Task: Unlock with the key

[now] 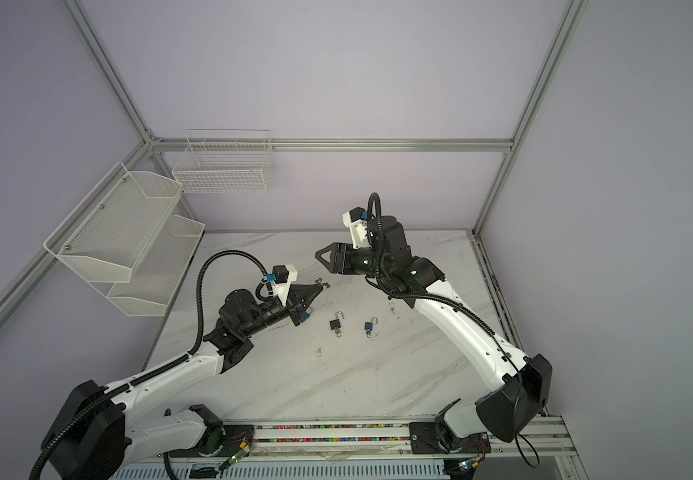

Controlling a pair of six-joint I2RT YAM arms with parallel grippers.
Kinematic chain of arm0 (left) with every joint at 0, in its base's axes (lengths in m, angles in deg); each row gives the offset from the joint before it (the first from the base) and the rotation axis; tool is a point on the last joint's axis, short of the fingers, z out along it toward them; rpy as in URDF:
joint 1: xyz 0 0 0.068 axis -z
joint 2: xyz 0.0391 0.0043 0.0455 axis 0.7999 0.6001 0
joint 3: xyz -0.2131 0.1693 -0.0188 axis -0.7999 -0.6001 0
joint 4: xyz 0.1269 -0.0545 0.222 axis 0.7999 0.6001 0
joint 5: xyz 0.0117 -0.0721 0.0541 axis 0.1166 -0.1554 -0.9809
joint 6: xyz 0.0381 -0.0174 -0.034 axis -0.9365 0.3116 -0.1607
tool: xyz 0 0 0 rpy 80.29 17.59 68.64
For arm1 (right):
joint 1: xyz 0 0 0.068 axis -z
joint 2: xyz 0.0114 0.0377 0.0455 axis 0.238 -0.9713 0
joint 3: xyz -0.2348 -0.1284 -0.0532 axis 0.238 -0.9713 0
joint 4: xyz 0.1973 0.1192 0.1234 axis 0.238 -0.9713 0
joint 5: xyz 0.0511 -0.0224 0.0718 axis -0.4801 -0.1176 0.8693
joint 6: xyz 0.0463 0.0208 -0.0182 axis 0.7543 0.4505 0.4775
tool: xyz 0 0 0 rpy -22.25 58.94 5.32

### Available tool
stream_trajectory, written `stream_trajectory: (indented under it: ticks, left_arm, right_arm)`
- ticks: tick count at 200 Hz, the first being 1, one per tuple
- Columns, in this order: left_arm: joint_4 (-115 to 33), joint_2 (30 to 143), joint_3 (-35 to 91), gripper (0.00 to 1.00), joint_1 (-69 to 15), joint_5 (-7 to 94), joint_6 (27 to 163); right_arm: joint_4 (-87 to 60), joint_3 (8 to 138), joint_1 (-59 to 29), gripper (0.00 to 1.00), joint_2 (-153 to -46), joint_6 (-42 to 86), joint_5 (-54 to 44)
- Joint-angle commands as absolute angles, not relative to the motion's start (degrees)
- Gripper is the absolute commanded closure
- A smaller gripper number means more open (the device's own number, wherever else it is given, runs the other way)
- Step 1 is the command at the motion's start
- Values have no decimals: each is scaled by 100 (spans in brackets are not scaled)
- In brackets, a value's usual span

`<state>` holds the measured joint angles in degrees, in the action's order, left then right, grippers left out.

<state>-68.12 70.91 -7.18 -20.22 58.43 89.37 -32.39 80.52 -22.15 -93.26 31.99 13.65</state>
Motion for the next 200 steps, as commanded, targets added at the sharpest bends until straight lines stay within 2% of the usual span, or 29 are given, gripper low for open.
stream_trajectory:
  ticks: [1, 32, 57, 88, 157, 200]
  left_arm:
    - [-6157, 6836, -44, 100, -2089, 6216, 8808]
    - [-5816, 6890, 209, 100, -2256, 6795, 8914]
    - [-5862, 6929, 262, 100, -2345, 7163, 9028]
    - [-5831, 7000, 345, 100, -2437, 7402, 9047]
    - [-5920, 7140, 443, 100, -2583, 7714, 9239]
    - [-5930, 7184, 480, 100, -2597, 7758, 9275]
  right_arm:
    - [-2881, 7777, -2200, 35, -9164, 2734, 2210]
    - [-2447, 7187, -2198, 35, -9064, 2385, 2645]
    - [-2026, 6779, -2193, 39, -8895, 2297, 2937]
    - [-1403, 6429, -2191, 50, -8835, 2330, 3283]
    - [-1269, 6306, -2174, 72, -8951, 2065, 3167]
    - [-1259, 6255, -2157, 78, -8957, 1993, 3093]
